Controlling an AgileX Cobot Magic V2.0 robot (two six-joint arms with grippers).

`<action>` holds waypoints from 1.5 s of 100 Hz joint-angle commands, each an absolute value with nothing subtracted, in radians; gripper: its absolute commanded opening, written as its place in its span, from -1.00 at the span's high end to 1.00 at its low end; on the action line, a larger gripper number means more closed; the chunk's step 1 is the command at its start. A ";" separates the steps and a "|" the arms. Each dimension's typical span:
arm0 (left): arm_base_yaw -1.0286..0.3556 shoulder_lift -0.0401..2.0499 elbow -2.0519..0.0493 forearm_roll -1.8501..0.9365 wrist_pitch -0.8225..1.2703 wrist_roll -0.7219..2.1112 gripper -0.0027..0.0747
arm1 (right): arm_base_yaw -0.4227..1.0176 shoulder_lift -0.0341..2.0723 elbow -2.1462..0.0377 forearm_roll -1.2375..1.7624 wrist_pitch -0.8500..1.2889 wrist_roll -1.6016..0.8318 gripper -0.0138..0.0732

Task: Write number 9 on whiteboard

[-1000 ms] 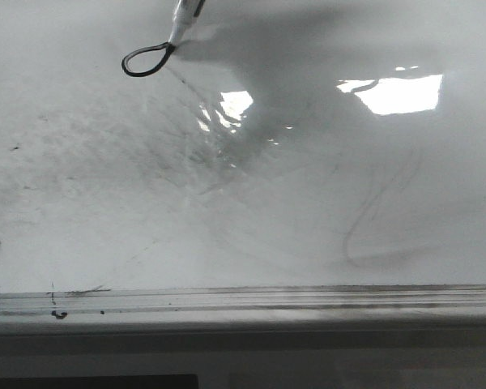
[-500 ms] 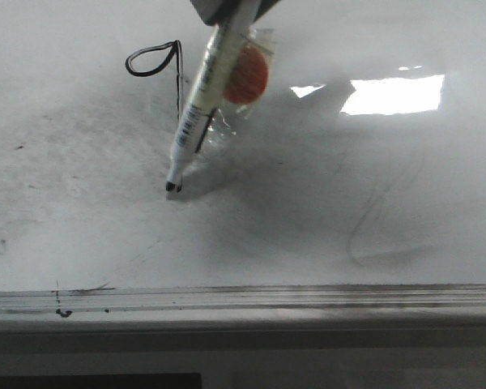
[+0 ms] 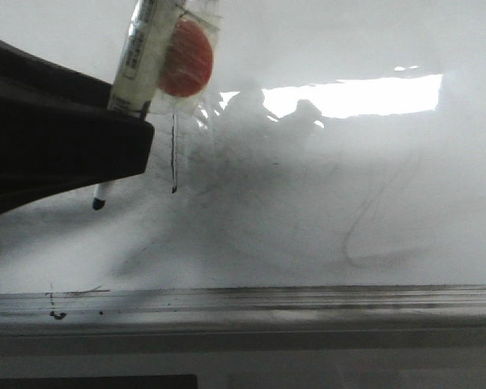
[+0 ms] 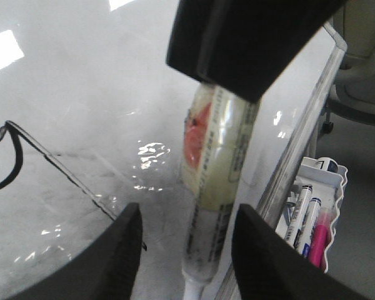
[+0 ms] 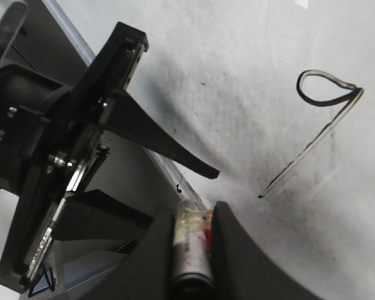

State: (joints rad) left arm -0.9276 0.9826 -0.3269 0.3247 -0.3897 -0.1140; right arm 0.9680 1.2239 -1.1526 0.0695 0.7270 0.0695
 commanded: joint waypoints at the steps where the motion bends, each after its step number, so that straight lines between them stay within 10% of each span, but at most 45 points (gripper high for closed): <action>1: -0.935 0.981 -0.359 0.302 -0.489 -0.124 0.13 | 0.970 1.202 -1.189 0.071 0.670 0.069 0.83; 25: -0.935 0.981 -0.359 0.292 -0.492 -0.124 0.99 | 0.970 1.202 -1.189 0.071 0.660 0.069 0.83; 51: -0.936 0.981 -0.359 0.274 -0.489 -0.134 0.98 | 0.970 1.202 -1.189 0.075 0.634 0.069 0.71; 71: -0.936 0.956 -0.359 0.029 -0.413 -0.207 0.98 | 0.966 1.202 -1.189 0.023 0.630 0.069 -0.14; 150: -0.829 0.901 -0.359 -0.465 -0.142 -0.207 0.98 | 0.966 1.185 -1.189 0.025 0.629 0.069 -0.15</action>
State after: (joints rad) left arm -0.8372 0.9023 -0.3269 -0.4625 -0.0918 -0.1996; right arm 0.9696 1.2137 -1.1532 0.0308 0.6861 0.0714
